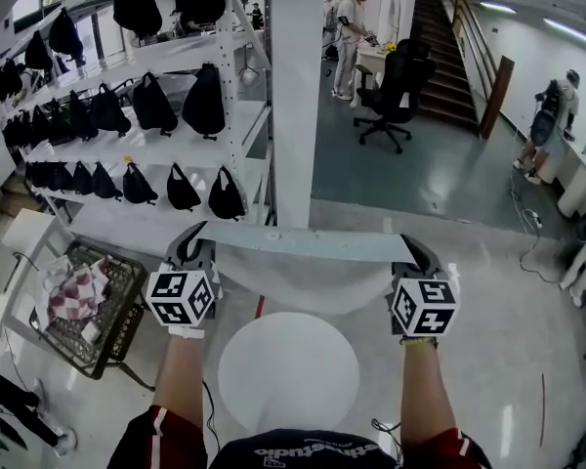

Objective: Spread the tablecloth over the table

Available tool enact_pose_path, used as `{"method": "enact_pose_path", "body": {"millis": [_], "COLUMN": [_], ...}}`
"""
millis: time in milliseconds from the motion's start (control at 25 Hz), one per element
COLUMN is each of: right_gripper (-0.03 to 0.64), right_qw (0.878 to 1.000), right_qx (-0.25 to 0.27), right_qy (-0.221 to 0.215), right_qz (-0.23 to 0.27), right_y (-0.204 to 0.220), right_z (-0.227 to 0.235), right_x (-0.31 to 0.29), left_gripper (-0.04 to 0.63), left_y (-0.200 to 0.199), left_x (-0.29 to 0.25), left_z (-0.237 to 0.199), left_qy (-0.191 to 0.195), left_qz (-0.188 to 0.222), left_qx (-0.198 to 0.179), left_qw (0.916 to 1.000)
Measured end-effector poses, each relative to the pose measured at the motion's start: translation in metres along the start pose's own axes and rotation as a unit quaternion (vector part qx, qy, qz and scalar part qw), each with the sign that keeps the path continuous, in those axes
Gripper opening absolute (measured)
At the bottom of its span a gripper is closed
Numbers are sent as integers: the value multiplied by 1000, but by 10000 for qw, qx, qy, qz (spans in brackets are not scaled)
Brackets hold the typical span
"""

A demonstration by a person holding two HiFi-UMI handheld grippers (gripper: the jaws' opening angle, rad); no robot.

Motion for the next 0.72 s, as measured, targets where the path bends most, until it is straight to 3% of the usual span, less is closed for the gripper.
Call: {"method": "enact_pose_path", "body": {"millis": [720], "right_gripper": [28], "right_qw": [9977], "right_qx": [-349], "right_qy": [77], "right_qz": [-575], "right_y": [59], "right_z": [-12], "right_x": [20], "left_gripper": [18], "left_y": [56], "left_x": [51], "left_z": [11], "left_qy": [118], "left_qz": [-626], "left_qx": [279], "left_qw": [9976]}}
Point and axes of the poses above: the fingertips, and each gripper's own axes: x backward along the fingers, z to its right, y out of its underside, the point moved 7 cm from there along x, backward along the fingers, and after that the axes turned 7 degrees about -x, right-handed, at the moved point
